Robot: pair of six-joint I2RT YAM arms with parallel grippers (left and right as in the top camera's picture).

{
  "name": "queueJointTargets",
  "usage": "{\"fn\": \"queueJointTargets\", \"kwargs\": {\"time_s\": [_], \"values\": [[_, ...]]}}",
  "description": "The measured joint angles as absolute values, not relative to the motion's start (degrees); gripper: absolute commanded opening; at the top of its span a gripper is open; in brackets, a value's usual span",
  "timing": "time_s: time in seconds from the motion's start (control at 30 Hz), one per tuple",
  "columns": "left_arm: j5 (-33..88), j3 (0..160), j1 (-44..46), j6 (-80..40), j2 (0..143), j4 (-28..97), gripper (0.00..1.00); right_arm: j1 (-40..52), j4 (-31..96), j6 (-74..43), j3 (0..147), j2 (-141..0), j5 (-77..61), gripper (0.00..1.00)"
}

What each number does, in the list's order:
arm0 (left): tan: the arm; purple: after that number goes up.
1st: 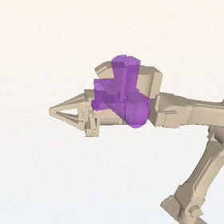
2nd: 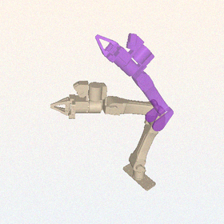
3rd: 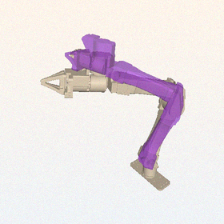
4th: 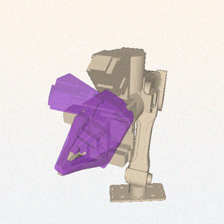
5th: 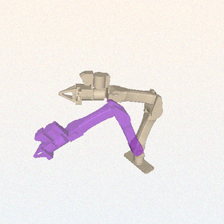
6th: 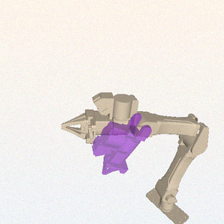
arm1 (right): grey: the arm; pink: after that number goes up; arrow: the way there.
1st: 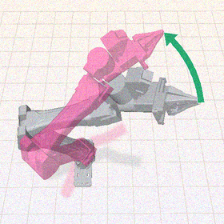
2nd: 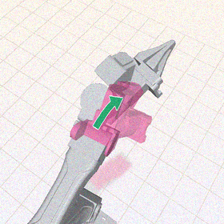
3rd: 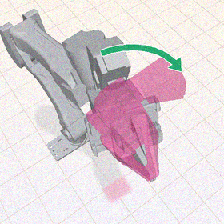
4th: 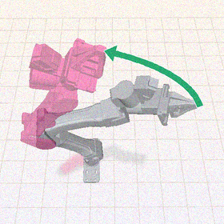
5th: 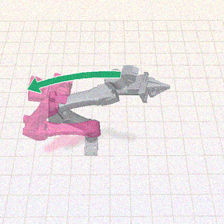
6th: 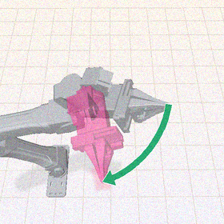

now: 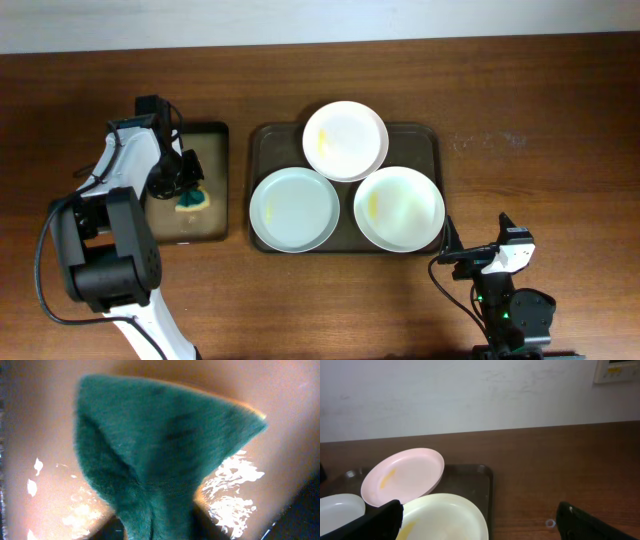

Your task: Clean dirty plates on tray and stack at the side

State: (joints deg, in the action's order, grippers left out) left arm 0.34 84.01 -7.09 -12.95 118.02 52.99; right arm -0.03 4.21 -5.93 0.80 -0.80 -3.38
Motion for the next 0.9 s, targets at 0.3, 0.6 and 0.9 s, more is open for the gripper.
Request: {"fn": "queueJointTargets", "kwargs": {"time_s": [0.3,0.6,0.9], "values": [[-0.69,83.90,-7.09,-13.06,118.02,59.18,0.73,-0.03,4.21,-6.00,0.80,-0.80,-3.38,0.98],[-0.45,83.90,-7.09,-13.13,118.02,59.64,0.00,-0.03,4.21,-6.00,0.80,-0.80,-3.38,0.98],[-0.71,83.79,-7.09,-12.88,118.02,53.08,0.99,-0.03,4.21,-5.98,0.80,-0.80,-3.38,0.98]]}}
